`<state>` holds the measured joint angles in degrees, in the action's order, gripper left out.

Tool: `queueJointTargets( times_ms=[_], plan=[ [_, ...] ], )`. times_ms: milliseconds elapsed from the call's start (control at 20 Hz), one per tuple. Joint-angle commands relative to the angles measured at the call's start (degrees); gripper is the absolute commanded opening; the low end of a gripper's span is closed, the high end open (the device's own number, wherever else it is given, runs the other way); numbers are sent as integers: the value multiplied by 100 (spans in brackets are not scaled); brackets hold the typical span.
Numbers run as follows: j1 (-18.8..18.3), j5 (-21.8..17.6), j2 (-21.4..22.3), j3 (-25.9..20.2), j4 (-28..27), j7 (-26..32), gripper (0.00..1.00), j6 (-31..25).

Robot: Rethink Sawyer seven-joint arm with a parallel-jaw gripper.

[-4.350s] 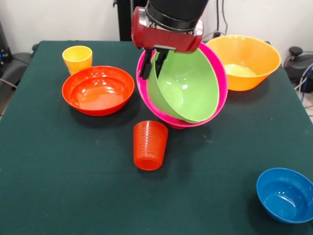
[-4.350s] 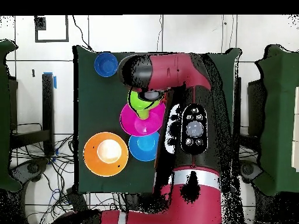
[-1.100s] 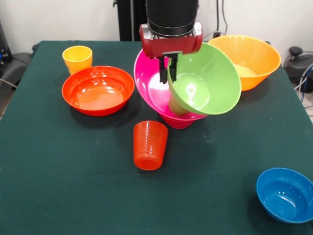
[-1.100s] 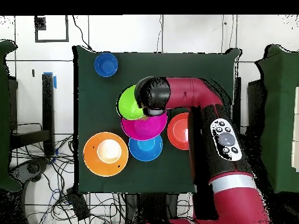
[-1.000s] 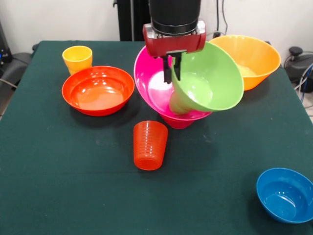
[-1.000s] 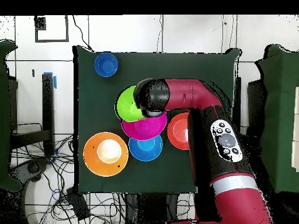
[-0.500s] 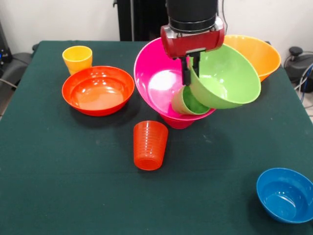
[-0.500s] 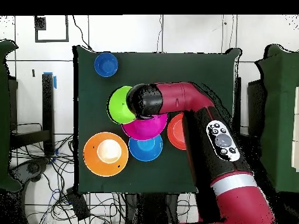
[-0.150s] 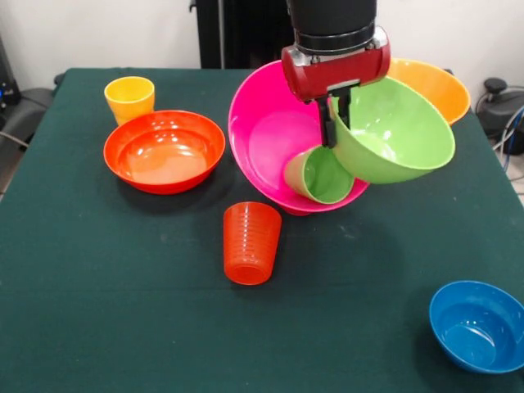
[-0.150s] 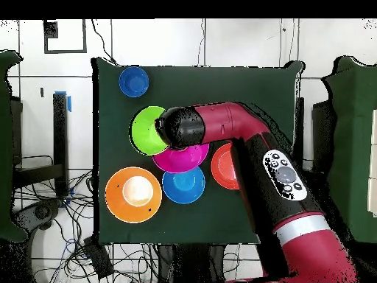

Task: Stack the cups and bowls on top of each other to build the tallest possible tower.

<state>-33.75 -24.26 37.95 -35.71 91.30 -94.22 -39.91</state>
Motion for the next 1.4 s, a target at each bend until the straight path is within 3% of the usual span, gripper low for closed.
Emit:
queueJointTargets(
  times_ms=[50, 400, 550, 900, 1400],
  plan=[
    [-220, -468, -316, -640, 81, 1898, 0, -384],
    [-187, -601, -484, -639, -391, 1982, 0, -958],
    [-217, -672, -531, -663, -445, 1955, 0, -930],
    [-144, -1015, -376, -561, -230, 1406, 0, -515],
    [215, -1178, -579, -213, -974, 852, 0, -965]
  ],
)
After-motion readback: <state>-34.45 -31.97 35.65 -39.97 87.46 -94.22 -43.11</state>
